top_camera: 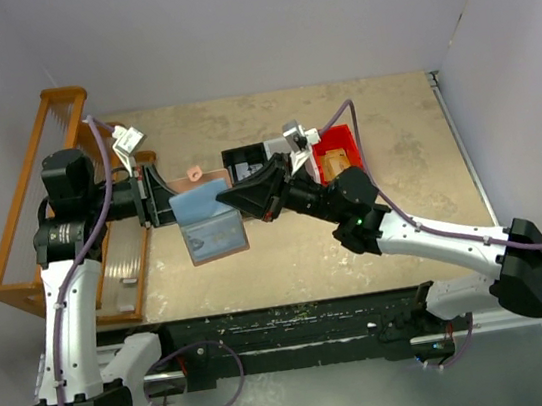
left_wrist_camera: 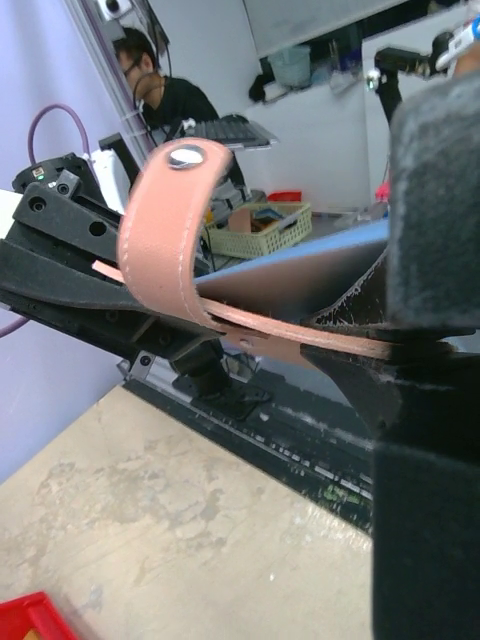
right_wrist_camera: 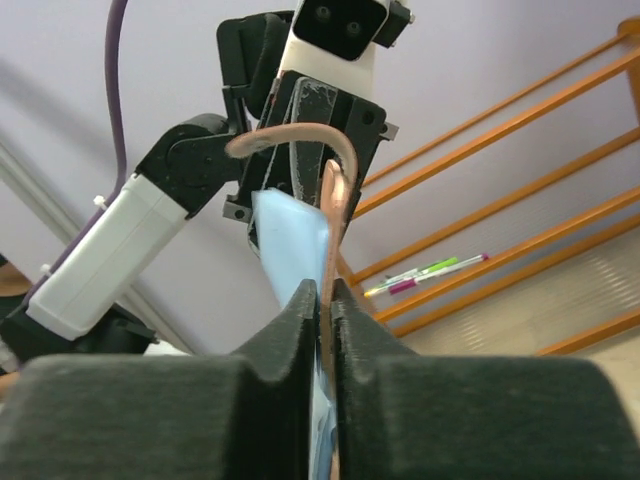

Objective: Take the credit cards out of the card holder

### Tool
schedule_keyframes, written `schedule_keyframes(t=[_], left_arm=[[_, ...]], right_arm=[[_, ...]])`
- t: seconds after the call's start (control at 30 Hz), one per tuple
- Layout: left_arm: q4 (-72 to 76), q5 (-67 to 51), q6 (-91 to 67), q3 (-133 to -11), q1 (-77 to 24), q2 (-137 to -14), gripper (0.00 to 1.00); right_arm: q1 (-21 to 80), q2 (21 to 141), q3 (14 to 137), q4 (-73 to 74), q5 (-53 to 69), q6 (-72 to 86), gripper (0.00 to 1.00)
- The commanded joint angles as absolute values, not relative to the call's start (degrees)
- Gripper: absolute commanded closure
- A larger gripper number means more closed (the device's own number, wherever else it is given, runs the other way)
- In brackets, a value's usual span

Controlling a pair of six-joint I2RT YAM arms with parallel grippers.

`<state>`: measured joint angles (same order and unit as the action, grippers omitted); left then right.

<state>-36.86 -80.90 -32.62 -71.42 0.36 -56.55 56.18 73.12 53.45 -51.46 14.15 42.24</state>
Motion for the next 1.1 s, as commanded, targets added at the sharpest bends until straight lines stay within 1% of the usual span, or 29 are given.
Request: schedule_keyframes(t=[0.0, 0.07, 0.1, 0.23, 0.3, 0.37, 0.47, 0.57, 0.7, 0.73, 0.93, 1.07], left_arm=[[-48.1, -79.6, -18.2, -76.4, 0.6, -57.4, 0.89], [-50.8, -78.8, -15.0, -78.4, 0.6, -58.3, 0.70], [-51.9, -78.2, -13.5, -79.6, 0.6, -58.6, 0.66], [-57.0, -71.2, -6.2, -84.9, 0.7, -59.3, 0.36], [-58.7, -64.7, -3.4, -88.6, 0.6, -59.4, 0.25], [-58.6, -59.3, -1.7, -90.7, 0.7, -59.0, 0.18], [-58.1, -55.5, 0.2, -92.3, 0.6, -58.1, 0.13], [-58.0, -55.7, 1.1, -93.2, 0.6, -57.8, 0.10], [-63.1, -66.3, 6.6, -92.4, 0.6, -59.2, 0.11], [-64.5, -67.4, 8.0, -91.6, 0.6, -59.6, 0.11], [-66.5, -64.0, 15.4, -85.7, 0.7, -59.0, 0.13], [-67.6, -63.4, 18.3, -84.4, 0.6, -58.6, 0.14]], right_arm=[[56.0, 72.6, 55.9, -53.9, 15.6, 45.0, 0.99], [56.0, 72.6, 55.9, -52.1, 15.5, 45.3, 1.00], [55.9, 72.5, 55.7, -51.7, 15.5, 45.5, 1.00], [55.9, 71.4, 54.5, -50.2, 15.6, 45.7, 1.00], [55.9, 70.7, 54.5, -48.0, 15.6, 45.3, 1.00], [55.9, 70.2, 54.8, -45.3, 15.6, 44.4, 1.00], [55.9, 69.7, 55.3, -42.0, 15.9, 42.6, 1.00], [55.9, 69.2, 55.3, -40.0, 16.5, 41.4, 1.00], [55.9, 69.1, 55.7, -38.8, 17.6, 40.9, 1.00], [55.9, 69.3, 55.9, -38.6, 18.2, 40.9, 1.00], [55.7, 71.2, 58.8, -37.4, 22.0, 41.3, 1.00], [55.1, 72.4, 60.4, -37.1, 24.7, 42.3, 1.00]])
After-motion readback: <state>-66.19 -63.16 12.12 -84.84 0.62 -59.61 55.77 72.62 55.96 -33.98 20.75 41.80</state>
